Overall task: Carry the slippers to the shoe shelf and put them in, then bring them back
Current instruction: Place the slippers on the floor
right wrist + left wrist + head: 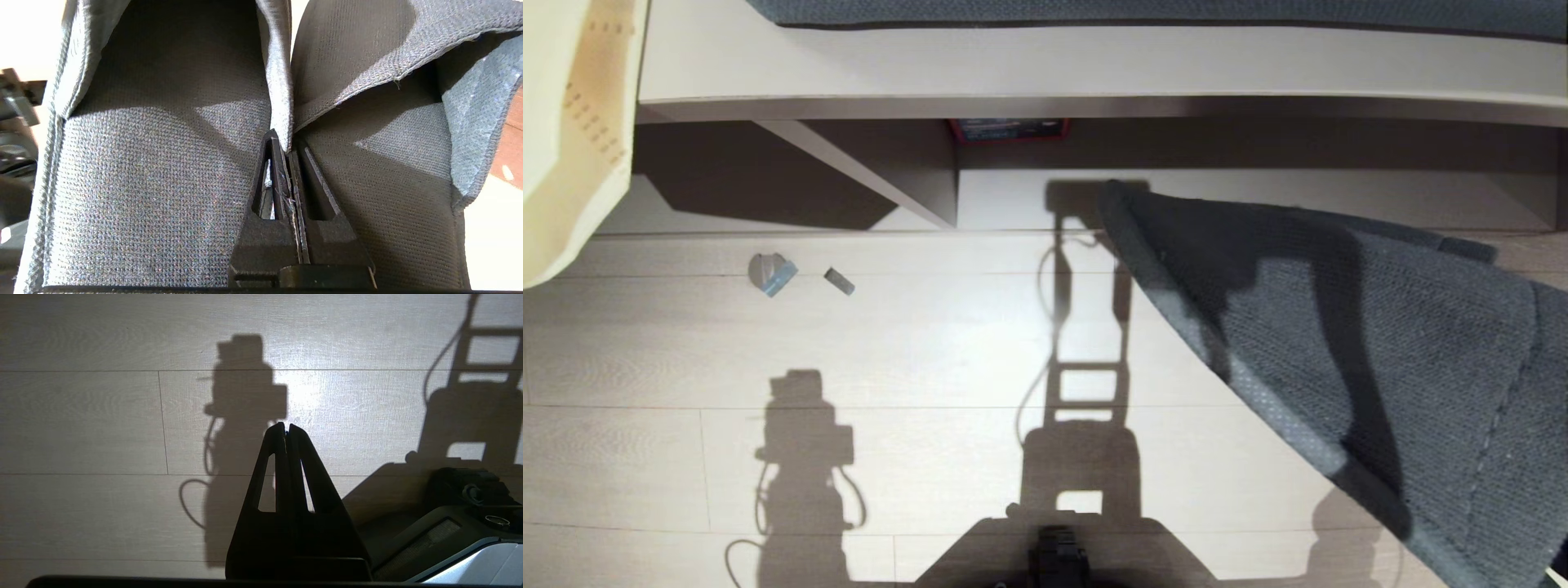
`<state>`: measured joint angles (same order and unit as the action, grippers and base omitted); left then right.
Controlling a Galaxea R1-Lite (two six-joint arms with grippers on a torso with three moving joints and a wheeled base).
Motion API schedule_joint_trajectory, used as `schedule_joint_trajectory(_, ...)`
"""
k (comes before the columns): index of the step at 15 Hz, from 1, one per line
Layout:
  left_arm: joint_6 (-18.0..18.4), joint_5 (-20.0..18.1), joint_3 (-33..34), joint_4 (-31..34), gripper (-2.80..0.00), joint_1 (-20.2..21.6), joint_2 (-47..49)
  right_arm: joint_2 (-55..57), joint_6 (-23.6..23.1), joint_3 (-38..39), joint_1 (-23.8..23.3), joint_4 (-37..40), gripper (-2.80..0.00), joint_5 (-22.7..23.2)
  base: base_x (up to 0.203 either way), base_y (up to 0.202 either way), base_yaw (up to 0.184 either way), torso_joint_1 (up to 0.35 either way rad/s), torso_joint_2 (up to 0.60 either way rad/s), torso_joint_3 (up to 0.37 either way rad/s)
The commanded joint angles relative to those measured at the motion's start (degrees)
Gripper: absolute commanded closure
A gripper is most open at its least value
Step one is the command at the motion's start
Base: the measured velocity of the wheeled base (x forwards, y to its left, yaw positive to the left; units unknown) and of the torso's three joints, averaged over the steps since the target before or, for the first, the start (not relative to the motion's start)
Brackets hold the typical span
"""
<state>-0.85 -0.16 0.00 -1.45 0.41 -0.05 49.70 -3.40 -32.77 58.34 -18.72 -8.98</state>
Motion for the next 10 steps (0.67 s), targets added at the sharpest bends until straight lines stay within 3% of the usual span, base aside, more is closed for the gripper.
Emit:
schedule_joint_trajectory(1,0.0,0.0,0.4,0.0,0.0,-0.1,0.0,-1.7,0.9,-0.1,1.3,2.4,0.0,0.0,0.0,0.0,0.0,0.0,0.0,0.0)
schedule_joint_trajectory(10,-0.1,0.1,0.4,0.0,0.0,0.0,0.0,-3.4,2.1,-0.4,2.0,4.5,0.0,0.5,0.0,0.0,0.0,0.0,0.0,0.0)
